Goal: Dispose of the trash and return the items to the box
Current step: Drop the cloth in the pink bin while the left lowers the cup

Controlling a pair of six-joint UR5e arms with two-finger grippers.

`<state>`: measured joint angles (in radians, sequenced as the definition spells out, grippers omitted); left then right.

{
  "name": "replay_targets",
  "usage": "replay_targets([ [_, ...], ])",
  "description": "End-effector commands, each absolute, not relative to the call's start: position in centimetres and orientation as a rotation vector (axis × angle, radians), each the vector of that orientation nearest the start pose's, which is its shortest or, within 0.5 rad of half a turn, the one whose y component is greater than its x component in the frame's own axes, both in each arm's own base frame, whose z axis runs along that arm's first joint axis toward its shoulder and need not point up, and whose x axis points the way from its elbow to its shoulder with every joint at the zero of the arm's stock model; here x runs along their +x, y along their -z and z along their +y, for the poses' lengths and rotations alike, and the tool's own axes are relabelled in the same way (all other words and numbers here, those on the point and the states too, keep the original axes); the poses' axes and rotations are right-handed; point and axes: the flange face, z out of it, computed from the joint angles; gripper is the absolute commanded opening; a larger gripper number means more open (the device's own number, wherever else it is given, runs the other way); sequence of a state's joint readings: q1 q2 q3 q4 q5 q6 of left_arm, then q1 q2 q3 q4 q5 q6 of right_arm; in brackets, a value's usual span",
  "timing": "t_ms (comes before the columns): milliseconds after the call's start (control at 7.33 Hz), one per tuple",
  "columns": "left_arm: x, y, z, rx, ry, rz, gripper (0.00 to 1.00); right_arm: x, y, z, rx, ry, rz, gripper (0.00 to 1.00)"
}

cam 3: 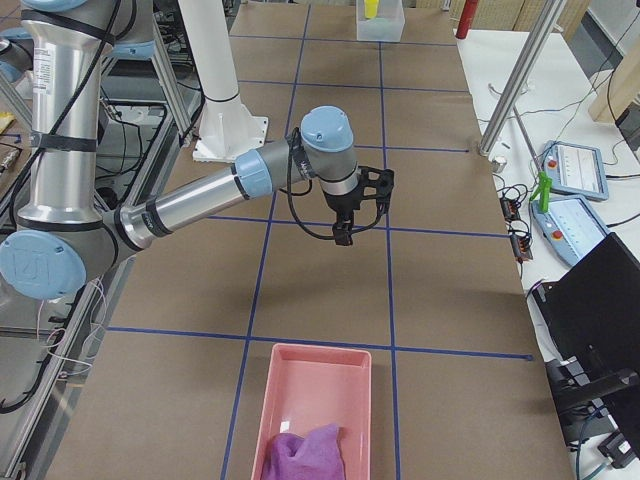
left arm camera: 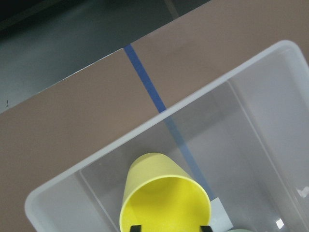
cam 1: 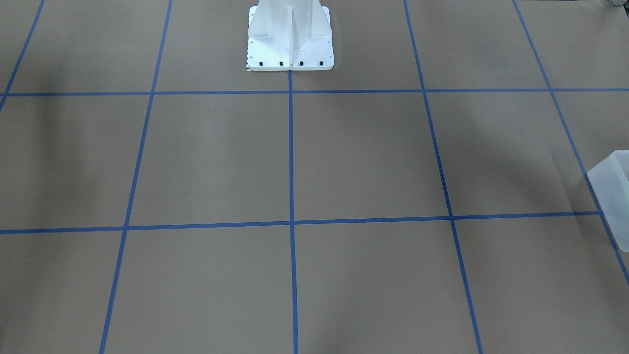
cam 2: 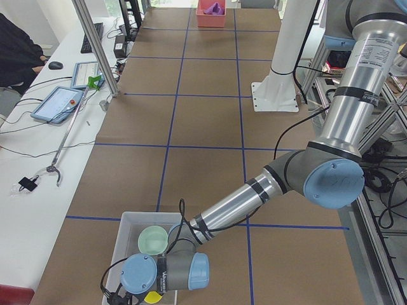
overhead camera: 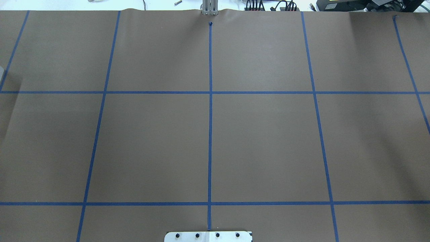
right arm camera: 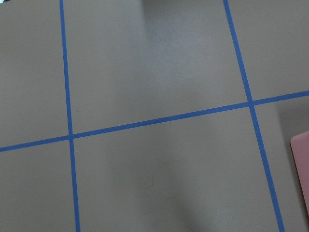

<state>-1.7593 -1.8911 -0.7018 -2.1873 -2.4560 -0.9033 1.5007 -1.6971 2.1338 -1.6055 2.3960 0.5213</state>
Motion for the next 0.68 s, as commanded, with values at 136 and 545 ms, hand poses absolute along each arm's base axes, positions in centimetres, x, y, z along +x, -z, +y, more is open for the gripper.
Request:
replay_targets([
  [136, -13.0, -70.4, -60.6, 0.006, 0.791, 0.884, 0.98, 2.6, -45.0, -42.3, 0.110, -0.252, -0.875, 1.00],
  [545, -10.8, -67.1, -57.4, 0.194, 0.513, 0.714, 0.98, 2.3, -46.8, -41.8, 0.068, -0.261, -0.866, 1.00],
])
